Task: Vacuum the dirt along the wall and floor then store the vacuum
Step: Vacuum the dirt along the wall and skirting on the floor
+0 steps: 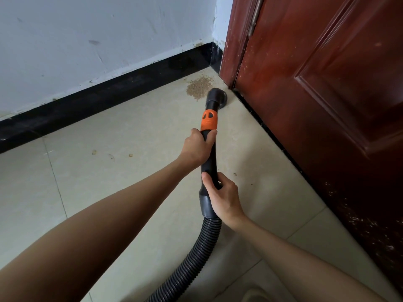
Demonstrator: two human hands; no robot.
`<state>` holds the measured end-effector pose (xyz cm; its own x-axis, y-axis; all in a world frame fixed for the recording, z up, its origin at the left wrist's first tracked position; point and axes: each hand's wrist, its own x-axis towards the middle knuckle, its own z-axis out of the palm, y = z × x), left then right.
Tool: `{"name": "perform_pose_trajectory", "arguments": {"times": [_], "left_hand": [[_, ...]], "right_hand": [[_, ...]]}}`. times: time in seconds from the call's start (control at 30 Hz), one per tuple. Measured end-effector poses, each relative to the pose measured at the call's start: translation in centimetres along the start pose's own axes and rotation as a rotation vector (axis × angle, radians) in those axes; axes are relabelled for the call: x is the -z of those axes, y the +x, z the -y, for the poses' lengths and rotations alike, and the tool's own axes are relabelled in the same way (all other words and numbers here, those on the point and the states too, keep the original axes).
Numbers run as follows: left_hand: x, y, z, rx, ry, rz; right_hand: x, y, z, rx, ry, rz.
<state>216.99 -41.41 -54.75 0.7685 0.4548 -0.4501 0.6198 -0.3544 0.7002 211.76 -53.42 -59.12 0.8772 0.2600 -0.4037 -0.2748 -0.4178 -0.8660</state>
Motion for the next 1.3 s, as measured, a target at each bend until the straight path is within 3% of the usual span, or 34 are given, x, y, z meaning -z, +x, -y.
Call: {"name": "perform_pose_trajectory", "arguments": {"times": [0.17,0.33,0.63,0.8,0.9,1.3], "left_hand": [[-2.1,0.0,-1.4,-0.042,0.072,0.069],[-1.0,0.7,-0.5,-0.004,0.004,0.037],[3.6,1.6,4.8,0.092,-0.304,-0.149],[4.9,2.9,5.5,0.247,-0.516,-0.194],[4.8,4.2,4.5,0.302,-0.552,-0.206],[2.0,6.4,2.4,0.215,-0.493,-0.099]], "right_hand": [[1.0,-0.2,-1.2,-0.044,0.081,-0.080],[0.6,0.5,-0.5,-0.041,0.062,-0.008],[-2.2,1.2,3.2,0.061,-0.316,0.233],[-3.3,2.7,5.7,0.120,-0.529,0.302],[-3.2,3.9,6.5,0.131,-0.570,0.302],[-0.9,6.4,5.3,0.139,-0.674,0.202]]}}
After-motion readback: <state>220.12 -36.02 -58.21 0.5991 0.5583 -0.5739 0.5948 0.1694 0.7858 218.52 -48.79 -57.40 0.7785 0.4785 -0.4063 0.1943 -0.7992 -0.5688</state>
